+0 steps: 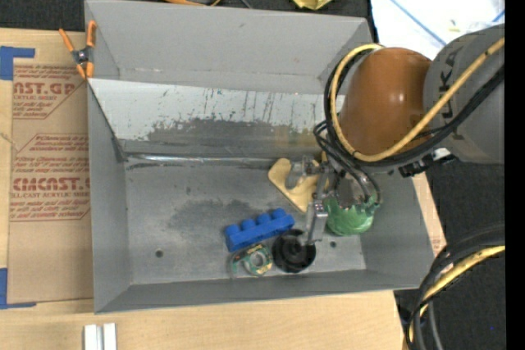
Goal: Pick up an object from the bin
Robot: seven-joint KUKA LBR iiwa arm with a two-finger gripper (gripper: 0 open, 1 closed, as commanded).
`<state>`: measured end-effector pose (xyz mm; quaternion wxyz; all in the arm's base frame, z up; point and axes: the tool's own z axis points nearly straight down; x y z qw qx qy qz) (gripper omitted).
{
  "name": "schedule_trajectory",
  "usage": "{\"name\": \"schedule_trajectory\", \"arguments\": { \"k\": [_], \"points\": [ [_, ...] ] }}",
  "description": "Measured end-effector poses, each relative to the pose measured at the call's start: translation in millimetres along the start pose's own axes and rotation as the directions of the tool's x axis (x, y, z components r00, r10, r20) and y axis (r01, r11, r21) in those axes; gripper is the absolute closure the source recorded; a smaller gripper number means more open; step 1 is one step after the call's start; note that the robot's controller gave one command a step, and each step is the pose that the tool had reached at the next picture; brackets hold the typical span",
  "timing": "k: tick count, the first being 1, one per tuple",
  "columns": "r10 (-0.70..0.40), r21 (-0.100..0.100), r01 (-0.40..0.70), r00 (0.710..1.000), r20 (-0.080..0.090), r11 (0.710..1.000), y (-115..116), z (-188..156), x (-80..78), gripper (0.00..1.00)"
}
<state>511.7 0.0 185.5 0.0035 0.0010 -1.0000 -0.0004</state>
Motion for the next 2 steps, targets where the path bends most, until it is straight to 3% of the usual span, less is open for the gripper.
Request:
{"name": "schedule_trajectory", "arguments": {
  "k": [1,2],
  "points": [
    [0.0,0.0,0.0,1.0,0.009,1.0,0,-4,-1.7,0.0],
    [-0.306,0.001,0.306,0.952,0.005,0.952,60,116,6.2,0.0]
  ]
}}
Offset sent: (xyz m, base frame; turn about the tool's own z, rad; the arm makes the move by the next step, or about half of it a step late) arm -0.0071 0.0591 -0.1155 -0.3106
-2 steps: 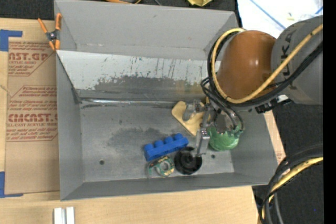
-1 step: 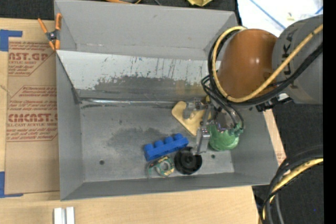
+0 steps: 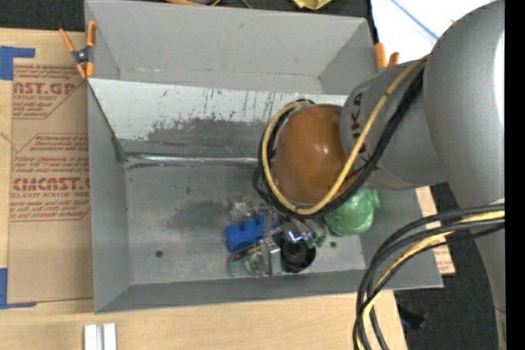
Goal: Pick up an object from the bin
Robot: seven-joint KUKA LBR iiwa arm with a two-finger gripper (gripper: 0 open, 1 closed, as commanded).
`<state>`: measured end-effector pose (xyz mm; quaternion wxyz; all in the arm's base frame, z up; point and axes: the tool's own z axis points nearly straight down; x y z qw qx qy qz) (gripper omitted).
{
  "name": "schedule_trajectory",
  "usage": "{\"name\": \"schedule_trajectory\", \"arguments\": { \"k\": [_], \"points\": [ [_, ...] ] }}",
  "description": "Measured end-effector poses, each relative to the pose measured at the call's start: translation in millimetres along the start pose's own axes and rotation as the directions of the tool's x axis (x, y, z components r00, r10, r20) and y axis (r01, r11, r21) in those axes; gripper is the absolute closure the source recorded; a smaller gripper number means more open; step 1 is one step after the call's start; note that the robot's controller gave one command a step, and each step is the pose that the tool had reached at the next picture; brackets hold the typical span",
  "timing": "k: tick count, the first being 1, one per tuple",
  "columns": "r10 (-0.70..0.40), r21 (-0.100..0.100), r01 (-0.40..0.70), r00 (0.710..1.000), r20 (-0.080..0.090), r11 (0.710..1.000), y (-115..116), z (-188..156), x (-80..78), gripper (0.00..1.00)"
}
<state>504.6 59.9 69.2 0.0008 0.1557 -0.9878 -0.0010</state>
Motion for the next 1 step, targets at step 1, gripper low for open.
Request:
{"name": "schedule_trajectory", "arguments": {
  "k": [1],
  "points": [
    [0.009,0.005,-0.009,1.0,0.01,1.0,3.8,-90.5,-0.5,0.0]
  ]
}}
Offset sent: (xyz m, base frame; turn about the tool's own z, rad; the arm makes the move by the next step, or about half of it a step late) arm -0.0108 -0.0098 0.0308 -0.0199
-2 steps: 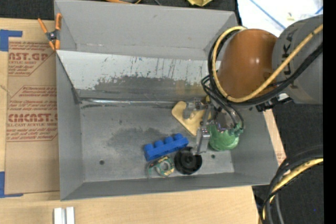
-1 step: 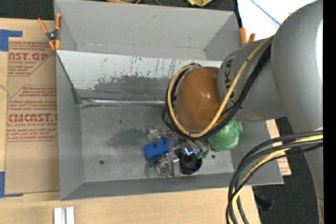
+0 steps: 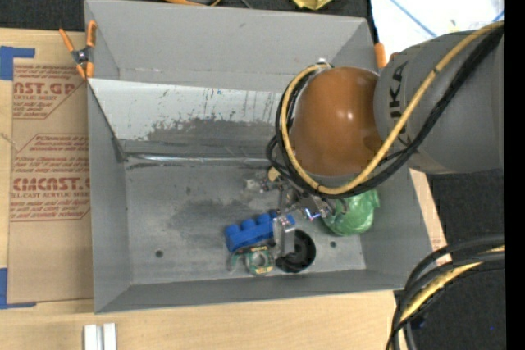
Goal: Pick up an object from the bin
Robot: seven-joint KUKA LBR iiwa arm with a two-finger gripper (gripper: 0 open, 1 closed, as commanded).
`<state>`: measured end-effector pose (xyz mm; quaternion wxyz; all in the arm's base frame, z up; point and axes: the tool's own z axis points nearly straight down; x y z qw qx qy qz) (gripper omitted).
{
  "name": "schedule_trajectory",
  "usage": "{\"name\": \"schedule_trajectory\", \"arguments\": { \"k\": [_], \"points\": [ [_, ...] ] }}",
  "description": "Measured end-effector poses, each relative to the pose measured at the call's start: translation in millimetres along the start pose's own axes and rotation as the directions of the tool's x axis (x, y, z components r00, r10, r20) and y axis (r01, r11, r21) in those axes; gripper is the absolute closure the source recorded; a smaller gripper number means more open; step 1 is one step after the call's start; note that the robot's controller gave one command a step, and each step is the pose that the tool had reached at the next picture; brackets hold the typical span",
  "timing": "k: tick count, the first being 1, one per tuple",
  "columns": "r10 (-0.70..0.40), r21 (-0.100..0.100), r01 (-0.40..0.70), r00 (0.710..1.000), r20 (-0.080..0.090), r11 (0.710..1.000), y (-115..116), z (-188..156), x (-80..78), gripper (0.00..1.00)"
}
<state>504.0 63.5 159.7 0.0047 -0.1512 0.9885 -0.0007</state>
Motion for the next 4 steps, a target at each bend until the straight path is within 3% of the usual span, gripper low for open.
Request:
{"name": "schedule_trajectory", "arguments": {
  "k": [1,2,3,4],
  "points": [
    [-0.029,-0.008,0.028,0.999,-0.019,1.0,-9,60,14.4,0.0],
    [0.069,-0.002,-0.069,0.998,0.003,0.998,-14,89,5.3,0.0],
    [0.053,-0.003,-0.053,0.999,0.012,0.999,-19,86,9.1,1.0],
    [0.053,-0.003,-0.053,0.999,0.012,0.999,-19,86,9.1,1.0]
  ]
}}
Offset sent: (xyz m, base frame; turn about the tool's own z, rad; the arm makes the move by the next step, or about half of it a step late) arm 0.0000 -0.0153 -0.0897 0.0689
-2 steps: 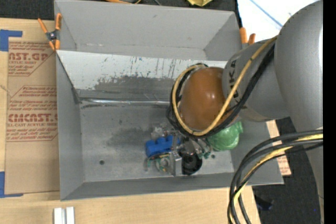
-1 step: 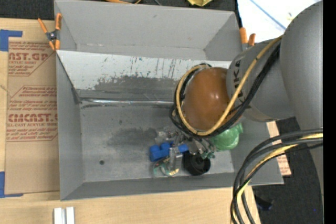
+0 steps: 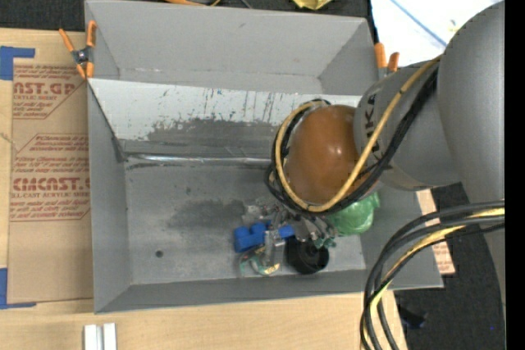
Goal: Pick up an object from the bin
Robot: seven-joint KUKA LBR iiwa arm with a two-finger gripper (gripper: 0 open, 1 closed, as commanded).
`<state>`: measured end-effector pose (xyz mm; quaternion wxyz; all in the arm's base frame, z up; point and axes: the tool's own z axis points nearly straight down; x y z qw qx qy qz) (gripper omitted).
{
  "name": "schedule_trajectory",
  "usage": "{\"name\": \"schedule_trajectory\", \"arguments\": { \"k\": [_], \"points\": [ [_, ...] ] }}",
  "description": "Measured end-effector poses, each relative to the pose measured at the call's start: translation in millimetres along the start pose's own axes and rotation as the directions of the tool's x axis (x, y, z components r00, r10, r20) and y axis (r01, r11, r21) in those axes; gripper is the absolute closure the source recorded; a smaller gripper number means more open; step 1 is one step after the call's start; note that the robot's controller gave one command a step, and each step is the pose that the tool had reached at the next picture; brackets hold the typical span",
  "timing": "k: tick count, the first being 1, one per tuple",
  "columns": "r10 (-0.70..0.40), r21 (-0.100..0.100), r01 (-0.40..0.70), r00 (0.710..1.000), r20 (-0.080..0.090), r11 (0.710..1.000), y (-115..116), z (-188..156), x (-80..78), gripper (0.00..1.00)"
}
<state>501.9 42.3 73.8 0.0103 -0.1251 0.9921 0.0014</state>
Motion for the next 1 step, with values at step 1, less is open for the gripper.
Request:
{"name": "schedule_trajectory", "arguments": {
  "k": [1],
  "points": [
    [-0.001,0.0,0.001,1.0,-0.005,1.0,0.5,-10.5,1.1,1.0]
  ]
}}
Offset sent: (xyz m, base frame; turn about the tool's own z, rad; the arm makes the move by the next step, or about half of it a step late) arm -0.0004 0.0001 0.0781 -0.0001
